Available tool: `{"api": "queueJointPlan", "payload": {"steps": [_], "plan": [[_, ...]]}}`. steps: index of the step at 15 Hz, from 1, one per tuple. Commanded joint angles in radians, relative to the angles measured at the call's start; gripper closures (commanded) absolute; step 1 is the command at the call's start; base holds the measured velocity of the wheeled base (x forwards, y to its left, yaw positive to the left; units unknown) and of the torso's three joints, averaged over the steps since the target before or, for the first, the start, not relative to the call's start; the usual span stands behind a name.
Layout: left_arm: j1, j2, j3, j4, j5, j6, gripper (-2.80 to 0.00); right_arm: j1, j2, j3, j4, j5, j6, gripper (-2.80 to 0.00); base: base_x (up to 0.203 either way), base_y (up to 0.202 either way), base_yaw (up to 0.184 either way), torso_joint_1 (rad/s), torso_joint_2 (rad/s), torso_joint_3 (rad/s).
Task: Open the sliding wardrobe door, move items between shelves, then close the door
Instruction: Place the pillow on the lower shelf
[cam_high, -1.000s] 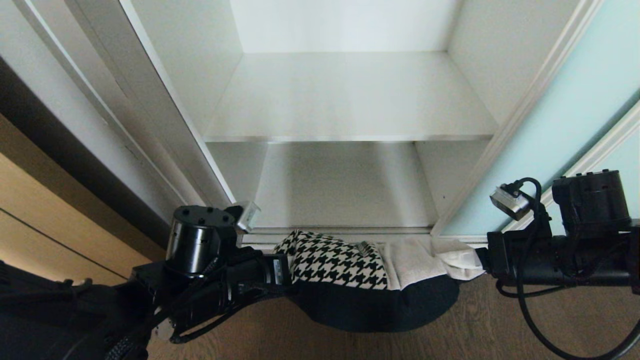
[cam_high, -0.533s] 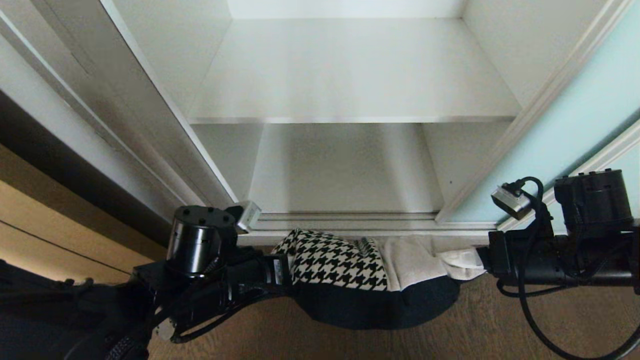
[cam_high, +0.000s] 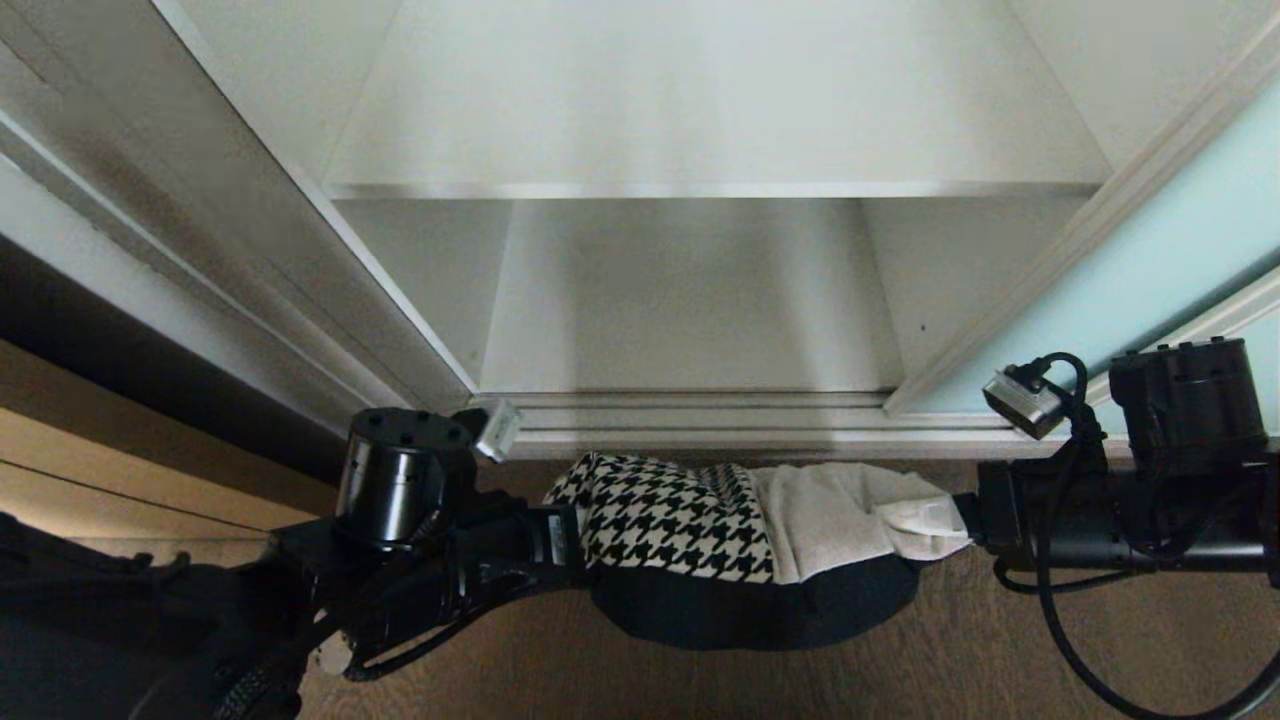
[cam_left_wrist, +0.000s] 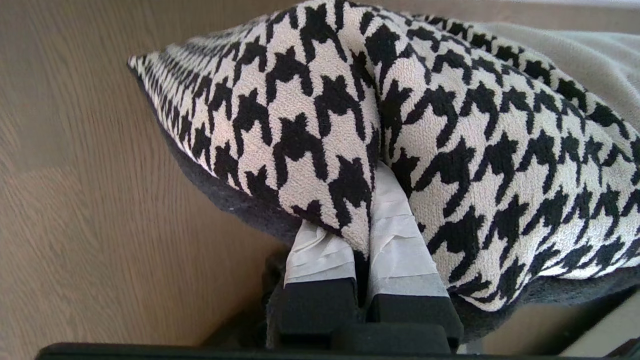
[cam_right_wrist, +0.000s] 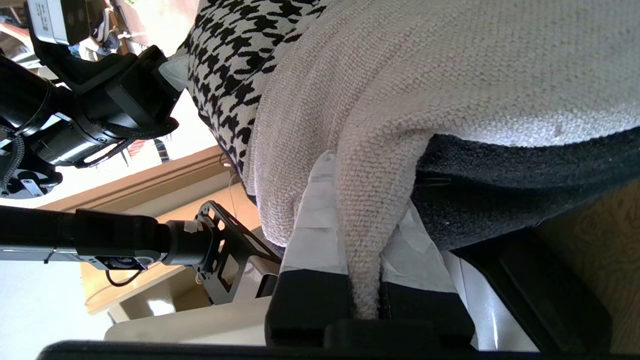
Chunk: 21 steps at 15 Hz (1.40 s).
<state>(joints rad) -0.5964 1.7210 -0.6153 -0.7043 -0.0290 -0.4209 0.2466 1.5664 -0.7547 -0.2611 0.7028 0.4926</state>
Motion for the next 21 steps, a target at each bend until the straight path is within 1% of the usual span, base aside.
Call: {"api": "queueJointPlan", "payload": {"steps": [1,4,6,7,10,12,14,16,18,21], "plan": [[0.000,0.014,-0.003,-0.003,0.001,-0.003,0.00,0.000,0.001,0.000,-0.001,0.004,0.003,0.00,0.000,0.000,0.000,-0.004,0.01,-0.197],[0.000,0.028,0.003,-0.006,0.010,0.000,0.00,0.000,0.002,0.000,-0.001,0.004,0.003,0.00,0.000,0.000,0.000,0.003,0.00,-0.196],[0.000,0.028,-0.002,-0.006,0.033,0.001,0.00,0.000,0.006,0.000,-0.001,0.004,0.003,0.00,0.000,0.000,0.000,0.004,0.00,-0.117],[0.000,0.028,-0.003,-0.007,0.047,0.001,0.00,-0.001,0.007,0.000,-0.001,0.004,0.003,0.00,0.000,0.000,0.000,0.002,0.00,-0.042],[0.000,0.028,0.004,-0.008,0.058,0.004,0.00,-0.001,0.014,0.000,-0.001,0.004,0.003,0.00,0.000,0.000,0.000,0.001,0.00,-0.012],[0.000,0.026,0.000,-0.009,0.078,0.006,0.00,-0.002,0.018,-0.002,-0.001,0.010,0.003,0.00,0.000,0.000,0.000,0.000,0.00,0.000],[0.000,0.016,-0.024,-0.008,0.092,0.028,0.00,-0.001,0.030,-0.014,-0.001,0.010,0.001,0.00,0.000,0.000,0.000,0.000,0.00,0.000],[0.002,0.002,-0.081,0.002,0.119,0.044,0.00,-0.001,0.044,-0.054,-0.001,0.009,0.001,0.00,0.000,0.000,0.000,0.000,0.00,0.000],[0.010,0.004,-0.150,0.012,0.175,0.046,0.00,-0.001,0.056,-0.130,0.001,0.007,0.001,0.00,0.000,0.000,0.000,0.000,0.00,0.000],[0.035,-0.013,-0.207,0.007,0.181,0.059,0.00,0.003,0.064,-0.233,0.008,0.007,-0.002,0.00,0.000,0.000,0.000,0.000,0.00,0.000]]}}
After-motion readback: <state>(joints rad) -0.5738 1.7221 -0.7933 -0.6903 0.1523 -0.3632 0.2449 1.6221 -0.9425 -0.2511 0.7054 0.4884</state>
